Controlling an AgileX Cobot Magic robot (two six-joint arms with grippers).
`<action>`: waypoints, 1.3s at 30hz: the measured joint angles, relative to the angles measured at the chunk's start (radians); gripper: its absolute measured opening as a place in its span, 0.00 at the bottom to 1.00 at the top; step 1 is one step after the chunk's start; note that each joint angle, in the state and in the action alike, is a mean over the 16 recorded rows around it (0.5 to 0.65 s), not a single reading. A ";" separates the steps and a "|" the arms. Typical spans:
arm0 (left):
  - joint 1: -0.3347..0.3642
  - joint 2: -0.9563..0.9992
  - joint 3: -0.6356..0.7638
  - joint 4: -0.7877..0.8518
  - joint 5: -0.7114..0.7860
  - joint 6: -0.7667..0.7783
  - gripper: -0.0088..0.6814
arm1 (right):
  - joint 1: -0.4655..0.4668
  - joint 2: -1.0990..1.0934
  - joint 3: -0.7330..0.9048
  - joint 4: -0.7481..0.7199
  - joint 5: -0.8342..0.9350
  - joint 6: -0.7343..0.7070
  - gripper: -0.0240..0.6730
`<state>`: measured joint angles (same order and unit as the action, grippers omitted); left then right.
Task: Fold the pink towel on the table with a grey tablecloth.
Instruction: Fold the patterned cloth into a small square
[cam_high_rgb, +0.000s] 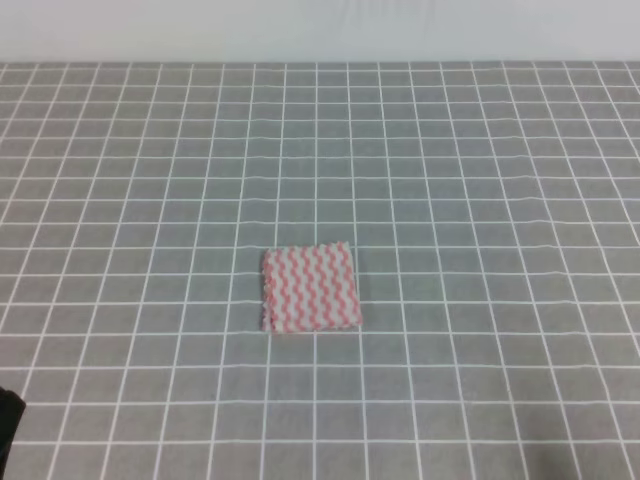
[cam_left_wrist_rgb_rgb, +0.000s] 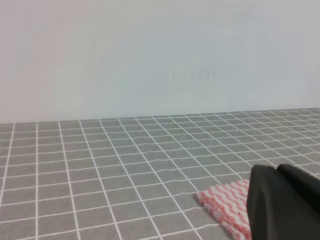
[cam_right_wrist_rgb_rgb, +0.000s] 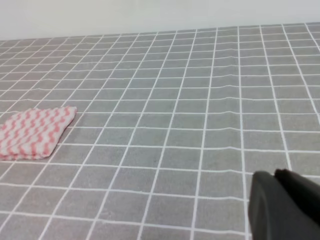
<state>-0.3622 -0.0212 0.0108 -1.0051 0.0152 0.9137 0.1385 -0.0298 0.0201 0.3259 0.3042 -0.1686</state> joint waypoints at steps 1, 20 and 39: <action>0.000 0.000 0.000 0.000 0.000 0.000 0.01 | 0.000 0.000 0.000 0.000 0.002 0.005 0.01; 0.003 0.000 0.000 0.057 -0.002 -0.022 0.01 | 0.000 0.002 0.000 0.001 0.003 0.003 0.01; 0.150 0.003 -0.002 0.740 0.265 -0.620 0.01 | 0.000 0.003 -0.002 0.003 -0.002 0.004 0.01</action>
<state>-0.2123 -0.0186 0.0086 -0.2655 0.2804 0.2932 0.1381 -0.0268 0.0184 0.3292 0.3017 -0.1643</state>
